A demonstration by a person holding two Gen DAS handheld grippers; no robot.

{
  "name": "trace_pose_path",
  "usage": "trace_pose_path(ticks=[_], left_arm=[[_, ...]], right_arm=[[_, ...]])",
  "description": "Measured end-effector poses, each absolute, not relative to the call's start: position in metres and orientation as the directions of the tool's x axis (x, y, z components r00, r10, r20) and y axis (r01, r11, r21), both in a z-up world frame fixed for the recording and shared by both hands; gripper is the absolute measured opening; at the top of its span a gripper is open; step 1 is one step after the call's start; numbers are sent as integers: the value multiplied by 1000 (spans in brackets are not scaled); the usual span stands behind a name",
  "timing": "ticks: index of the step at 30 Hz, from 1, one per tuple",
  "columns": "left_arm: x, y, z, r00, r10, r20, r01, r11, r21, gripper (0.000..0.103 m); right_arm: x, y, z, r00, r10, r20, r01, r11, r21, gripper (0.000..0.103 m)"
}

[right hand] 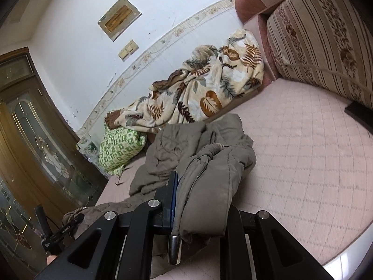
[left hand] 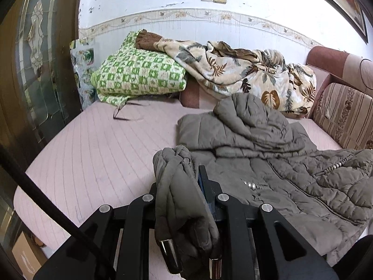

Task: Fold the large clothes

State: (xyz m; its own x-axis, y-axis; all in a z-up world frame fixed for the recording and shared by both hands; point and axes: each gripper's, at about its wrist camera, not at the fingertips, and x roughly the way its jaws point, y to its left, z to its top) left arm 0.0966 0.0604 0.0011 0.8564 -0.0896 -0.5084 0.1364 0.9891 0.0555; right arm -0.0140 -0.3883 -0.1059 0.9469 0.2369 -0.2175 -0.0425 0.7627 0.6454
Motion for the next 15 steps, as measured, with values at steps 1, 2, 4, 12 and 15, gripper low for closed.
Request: trace_pose_path(ticks=[1,2,4,12,15], left_arm=[[100,60,5,856,-91,-508,138,989,55,20],[104,59,8,856,-94,-508,140,989,52,20],[113,58,16,856,-96,-508,138,989,46,20],[155,47,44,864,-101,-494,139,989,40,21],[175,44,54,864,-114,-490,136,991,9,21]], right_arm=[[-12,-389,-102,948,235,-215,-43,762,646,15],[-9,-390,-98,949,235,-210,-46,761,648,15],[-2,-391,-91,950,236,-204,-48,758,651,15],[30,-396,-58,955,234,-182,-64,762,645,15],[46,-400,-48,957,229,-179,-62,762,645,15]])
